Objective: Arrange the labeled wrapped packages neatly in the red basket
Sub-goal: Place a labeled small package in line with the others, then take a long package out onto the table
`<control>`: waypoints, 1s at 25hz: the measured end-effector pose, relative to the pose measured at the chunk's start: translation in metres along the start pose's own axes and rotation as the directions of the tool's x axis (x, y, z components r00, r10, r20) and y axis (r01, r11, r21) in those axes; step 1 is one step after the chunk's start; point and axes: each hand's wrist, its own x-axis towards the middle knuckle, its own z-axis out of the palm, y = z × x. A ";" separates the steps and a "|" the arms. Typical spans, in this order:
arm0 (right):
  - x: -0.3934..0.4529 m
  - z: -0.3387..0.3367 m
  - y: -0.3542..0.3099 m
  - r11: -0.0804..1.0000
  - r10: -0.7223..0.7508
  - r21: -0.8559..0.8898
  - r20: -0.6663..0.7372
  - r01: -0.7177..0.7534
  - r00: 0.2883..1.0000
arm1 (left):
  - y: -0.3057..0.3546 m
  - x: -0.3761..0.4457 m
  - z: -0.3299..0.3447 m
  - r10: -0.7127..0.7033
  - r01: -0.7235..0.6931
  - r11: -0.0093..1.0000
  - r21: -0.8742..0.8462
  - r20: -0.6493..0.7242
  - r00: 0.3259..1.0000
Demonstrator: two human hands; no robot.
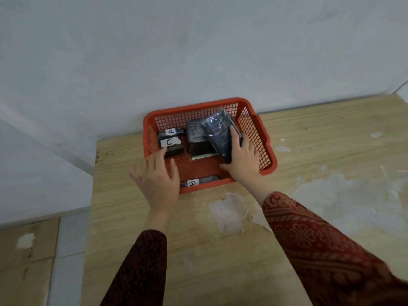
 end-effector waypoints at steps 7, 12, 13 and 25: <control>-0.027 -0.041 0.015 0.976 -0.051 0.178 -0.378 0.126 0.924 | 0.056 -0.062 0.010 0.304 -0.291 0.953 -0.090 0.332 0.893; -0.102 -0.025 0.091 0.784 0.273 0.620 -0.339 -0.004 0.900 | 0.048 -0.074 0.018 0.328 -0.320 0.944 -0.074 0.263 0.907; -0.118 -0.015 0.103 0.743 0.357 0.662 -0.265 -0.101 0.896 | 0.049 -0.075 0.020 0.323 -0.316 0.946 -0.070 0.255 0.912; -0.143 0.009 0.118 0.974 0.209 0.128 -0.214 -0.185 0.954 | 0.042 -0.083 0.027 0.402 -0.394 0.916 -0.081 0.193 0.895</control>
